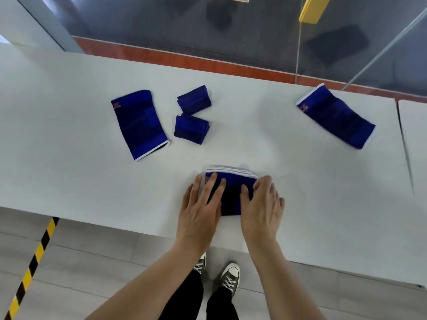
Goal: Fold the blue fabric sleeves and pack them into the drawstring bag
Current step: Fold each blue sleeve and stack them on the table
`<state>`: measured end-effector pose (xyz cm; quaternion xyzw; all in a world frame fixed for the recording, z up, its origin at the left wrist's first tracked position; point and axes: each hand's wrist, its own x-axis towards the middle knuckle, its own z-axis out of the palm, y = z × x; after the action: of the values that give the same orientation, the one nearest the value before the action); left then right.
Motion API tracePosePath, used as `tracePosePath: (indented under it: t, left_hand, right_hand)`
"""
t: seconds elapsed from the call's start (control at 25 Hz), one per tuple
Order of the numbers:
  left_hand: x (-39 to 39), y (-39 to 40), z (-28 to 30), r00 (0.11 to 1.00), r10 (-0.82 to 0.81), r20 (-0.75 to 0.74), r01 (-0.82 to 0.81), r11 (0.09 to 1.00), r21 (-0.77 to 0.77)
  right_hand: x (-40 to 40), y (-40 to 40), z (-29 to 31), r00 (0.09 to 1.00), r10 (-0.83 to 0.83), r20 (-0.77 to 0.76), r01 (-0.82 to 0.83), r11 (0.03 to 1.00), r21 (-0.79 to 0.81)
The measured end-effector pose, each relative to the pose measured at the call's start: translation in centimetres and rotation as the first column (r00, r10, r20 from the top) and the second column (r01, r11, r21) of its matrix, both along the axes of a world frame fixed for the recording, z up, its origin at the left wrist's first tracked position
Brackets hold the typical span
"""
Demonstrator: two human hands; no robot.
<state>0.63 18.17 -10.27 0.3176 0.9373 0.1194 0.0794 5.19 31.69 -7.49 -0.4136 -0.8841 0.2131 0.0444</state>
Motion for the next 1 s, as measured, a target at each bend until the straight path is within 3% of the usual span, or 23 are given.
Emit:
tracePosePath:
  t: [0.08, 0.2, 0.44, 0.64, 1.0]
  left_hand:
    - [0.0, 0.0, 0.4, 0.998, -0.001, 0.055, 0.003, 0.999, -0.036]
    - [-0.2, -0.1, 0.7, 0.995, 0.015, 0.100, -0.006, 0.995, -0.096]
    - [-2.5, 0.3, 1.1, 0.988, -0.110, 0.108, 0.125, 0.982, -0.144]
    - [-6.3, 5.8, 1.5, 0.991, -0.093, 0.091, 0.108, 0.980, -0.167]
    - [-13.2, 14.1, 1.8, 0.998, -0.016, 0.059, 0.026, 0.986, -0.165]
  right_hand:
    - [1.1, -0.6, -0.6, 0.987, 0.147, -0.060, -0.134, 0.975, 0.175]
    - [3.2, -1.6, -1.8, 0.956, 0.291, -0.021, -0.281, 0.937, 0.208]
    - [2.8, -0.3, -2.2, 0.950, 0.291, 0.112, -0.307, 0.937, 0.168]
    - [-1.7, 4.8, -2.4, 0.943, 0.283, 0.174, -0.309, 0.940, 0.144]
    - [-10.1, 13.9, -2.6, 0.922, 0.359, 0.144, -0.375, 0.920, 0.113]
